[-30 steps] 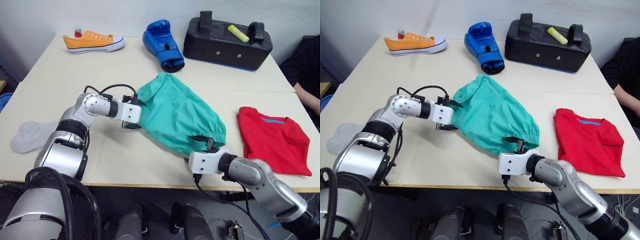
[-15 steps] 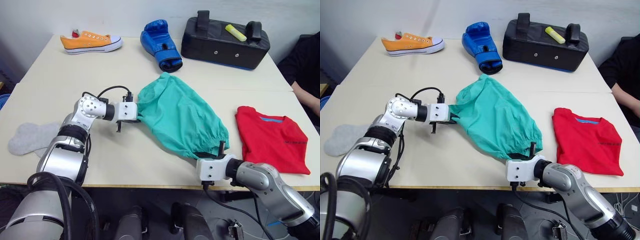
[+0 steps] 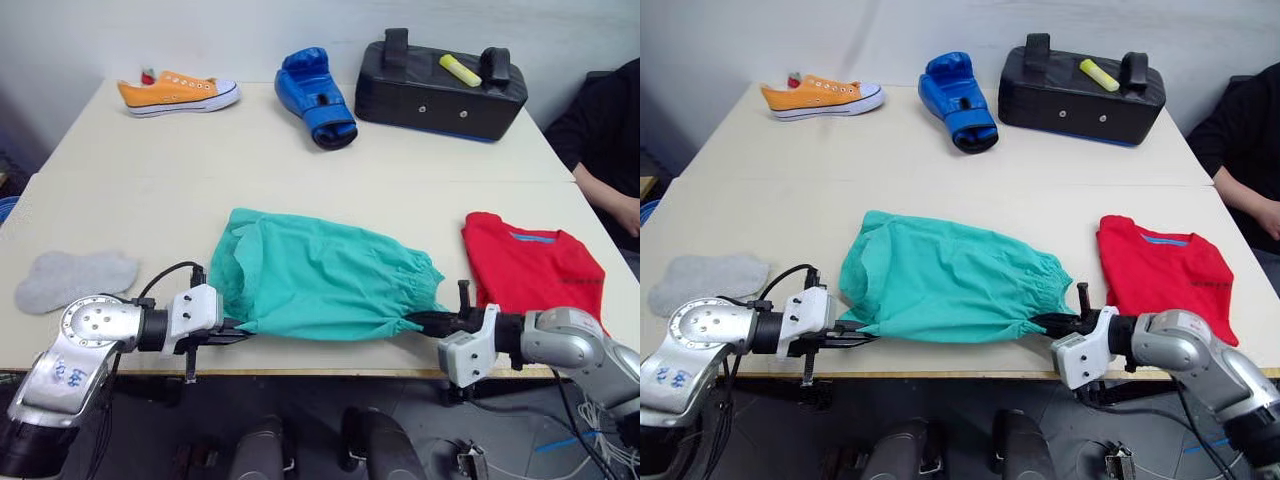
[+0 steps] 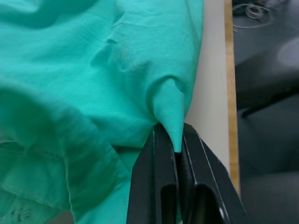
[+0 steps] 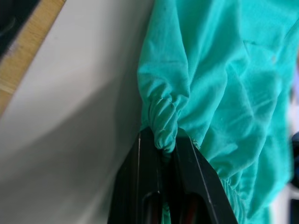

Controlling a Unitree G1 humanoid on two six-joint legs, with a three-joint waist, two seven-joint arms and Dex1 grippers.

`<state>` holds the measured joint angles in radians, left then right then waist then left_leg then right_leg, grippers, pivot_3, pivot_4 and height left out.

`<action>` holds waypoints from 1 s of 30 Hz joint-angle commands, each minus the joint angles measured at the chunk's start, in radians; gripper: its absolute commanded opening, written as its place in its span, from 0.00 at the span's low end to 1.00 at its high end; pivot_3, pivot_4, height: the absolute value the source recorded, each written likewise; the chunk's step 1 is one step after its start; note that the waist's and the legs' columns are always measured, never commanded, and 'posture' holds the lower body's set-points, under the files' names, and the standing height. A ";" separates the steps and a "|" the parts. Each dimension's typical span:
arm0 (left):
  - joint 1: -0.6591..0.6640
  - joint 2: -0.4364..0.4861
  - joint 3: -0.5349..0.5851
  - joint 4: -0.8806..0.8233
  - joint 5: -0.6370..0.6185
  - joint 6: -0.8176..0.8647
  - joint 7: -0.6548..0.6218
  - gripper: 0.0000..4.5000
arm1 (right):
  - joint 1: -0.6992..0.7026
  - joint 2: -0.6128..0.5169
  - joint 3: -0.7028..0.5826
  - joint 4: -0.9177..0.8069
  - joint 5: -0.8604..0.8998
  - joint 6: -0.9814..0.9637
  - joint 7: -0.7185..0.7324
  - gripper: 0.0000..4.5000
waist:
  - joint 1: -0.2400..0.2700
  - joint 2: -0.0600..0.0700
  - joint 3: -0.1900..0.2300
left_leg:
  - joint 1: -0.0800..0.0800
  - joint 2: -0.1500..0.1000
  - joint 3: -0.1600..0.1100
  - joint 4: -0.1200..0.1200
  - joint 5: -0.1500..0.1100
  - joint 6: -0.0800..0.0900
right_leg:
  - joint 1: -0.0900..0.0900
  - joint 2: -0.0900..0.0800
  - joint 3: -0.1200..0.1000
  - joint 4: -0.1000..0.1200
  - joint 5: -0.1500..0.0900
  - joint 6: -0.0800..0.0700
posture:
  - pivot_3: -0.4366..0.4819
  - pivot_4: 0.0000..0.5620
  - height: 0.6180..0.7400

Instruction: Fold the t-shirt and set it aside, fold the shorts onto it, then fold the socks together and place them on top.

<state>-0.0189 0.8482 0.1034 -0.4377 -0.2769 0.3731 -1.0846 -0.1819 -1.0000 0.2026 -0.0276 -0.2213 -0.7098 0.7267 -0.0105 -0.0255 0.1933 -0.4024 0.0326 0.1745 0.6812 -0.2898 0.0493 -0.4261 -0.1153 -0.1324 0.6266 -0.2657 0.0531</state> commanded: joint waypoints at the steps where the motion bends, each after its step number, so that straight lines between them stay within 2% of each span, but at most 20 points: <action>1: 0.053 0.015 0.060 -0.073 -0.010 0.100 0.080 0.01 | -0.023 0.012 -0.005 0.055 0.033 -0.009 0.025 0.00 | 0.000 0.000 0.000 | 0.000 0.000 0.000 0.000 0.000 -0.001 | -0.001 0.000 0.000 0.001 0.000 -0.001 | 0.48 0.27 1.00; 2: 0.061 0.015 0.065 -0.083 -0.016 0.119 0.092 0.01 | -0.026 0.015 -0.004 0.056 0.048 -0.007 0.033 0.00 | 0.000 0.000 0.000 | 0.000 0.000 0.000 -0.001 -0.001 -0.001 | -0.001 0.000 0.000 0.002 0.000 -0.001 | 0.48 0.27 1.00; 4: 0.072 0.022 0.082 -0.093 -0.071 0.156 0.071 0.00 | -0.005 0.005 -0.007 0.031 0.105 0.039 0.072 0.12 | 0.003 0.001 0.000 | 0.000 0.001 0.000 0.000 0.001 0.001 | -0.002 0.000 0.000 0.005 -0.001 -0.002 | 0.48 0.27 1.00; 5: 0.078 0.032 0.097 -0.097 -0.104 0.181 0.055 0.11 | 0.012 -0.001 -0.013 0.011 0.141 0.073 0.093 0.19 | 0.004 0.001 0.000 | 0.000 0.001 0.000 0.000 0.001 0.001 | -0.003 0.000 -0.001 0.006 -0.003 -0.004 | 0.48 0.27 1.00; 7: 0.083 0.061 0.137 -0.098 -0.176 0.246 0.018 0.22 | 0.054 -0.017 -0.036 -0.043 0.221 0.147 0.132 0.34 | 0.008 0.001 0.000 | 0.000 0.003 0.000 0.000 0.001 0.000 | -0.003 0.001 -0.003 0.007 -0.005 -0.006 | 0.48 0.27 1.00; 11: 0.005 0.161 0.273 -0.031 -0.402 0.469 -0.059 0.51 | 0.200 -0.100 -0.170 -0.270 0.553 0.467 0.216 0.66 | 0.010 0.002 0.000 | 0.001 0.004 -0.002 0.000 0.001 -0.001 | -0.002 0.001 -0.004 0.009 -0.007 -0.007 | 0.48 0.27 1.00; 12: -0.044 0.185 0.299 -0.003 -0.474 0.540 -0.068 0.58 | 0.231 -0.123 -0.218 -0.331 0.648 0.560 0.225 0.66 | 0.012 0.003 0.001 | 0.001 0.004 -0.002 0.000 0.000 -0.001 | -0.002 0.001 -0.004 0.010 -0.007 -0.007 | 0.48 0.27 1.00; 15: -0.256 0.181 0.313 0.086 -0.645 0.683 -0.016 0.58 | 0.228 -0.155 -0.328 -0.472 0.973 0.859 0.177 0.66 | 0.012 0.003 0.001 | 0.001 0.004 -0.005 0.000 -0.001 -0.005 | -0.002 0.001 -0.004 0.010 -0.007 -0.008 | 0.48 0.27 1.00; 17: -0.403 0.122 0.278 0.135 -0.699 0.738 0.067 0.58 | 0.146 -0.128 -0.333 -0.505 1.086 0.994 0.108 0.66 | 0.012 0.003 0.000 | 0.002 0.004 -0.006 0.000 -0.001 -0.005 | 0.000 0.001 -0.004 0.010 -0.007 -0.008 | 0.48 0.27 1.00; 18: -0.469 0.079 0.236 0.146 -0.691 0.742 0.110 0.54 | 0.092 -0.108 -0.304 -0.509 1.089 1.049 0.077 0.62 | 0.012 0.002 0.000 | 0.003 0.004 -0.006 0.000 -0.001 -0.005 | 0.000 0.001 -0.004 0.010 -0.007 -0.008 | 0.48 0.27 1.00; 20: -0.543 0.023 0.107 0.131 -0.619 0.713 0.146 0.45 | -0.009 -0.068 -0.221 -0.511 1.030 1.126 0.047 0.53 | 0.013 0.002 0.000 | 0.003 0.003 -0.006 0.000 0.000 -0.007 | 0.001 0.001 -0.004 0.010 -0.007 -0.008 | 0.48 0.27 1.00; 23: -0.595 -0.033 -0.128 0.133 -0.441 0.621 0.173 0.24 | -0.182 0.047 -0.069 -0.468 0.906 1.217 0.001 0.30 | 0.009 0.002 0.000 | 0.004 0.002 -0.003 -0.002 0.000 -0.007 | -0.001 0.001 -0.004 0.011 -0.007 -0.008 | 0.48 0.27 1.00; 26: -0.631 -0.088 -0.265 0.200 -0.316 0.567 0.212 0.01 | -0.310 0.167 0.065 -0.398 0.771 1.274 -0.028 0.05 | 0.006 0.001 0.000 | 0.000 0.003 0.000 -0.001 0.003 -0.005 | -0.006 0.003 -0.003 0.012 -0.007 -0.008 | 0.48 0.27 1.00; 27: -0.630 -0.084 -0.318 0.221 -0.252 0.516 0.205 0.00 | -0.339 0.208 0.103 -0.367 0.732 1.294 -0.041 0.00 | 0.006 0.001 0.000 | -0.003 0.003 0.001 -0.001 0.003 -0.005 | -0.009 0.003 -0.003 0.013 -0.007 -0.008 | 0.48 0.27 1.00; 30: -0.628 -0.075 -0.415 0.297 -0.099 0.395 0.207 0.00 | -0.371 0.272 0.199 -0.294 0.603 1.311 -0.051 0.00 | 0.007 0.001 0.000 | -0.004 0.003 0.003 -0.001 0.003 -0.005 | -0.013 0.003 -0.002 0.016 -0.008 -0.009 | 0.48 0.27 1.00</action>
<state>-0.6364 0.7579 -0.2918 -0.1601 -0.4492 0.8365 -0.8783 -0.5459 -0.7303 0.3689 -0.3384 0.4468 0.5956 0.6811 -0.0035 -0.0241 0.1932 -0.4069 0.0356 0.1773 0.6808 -0.2864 0.0441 -0.4394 -0.1122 -0.1342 0.6425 -0.2736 0.0433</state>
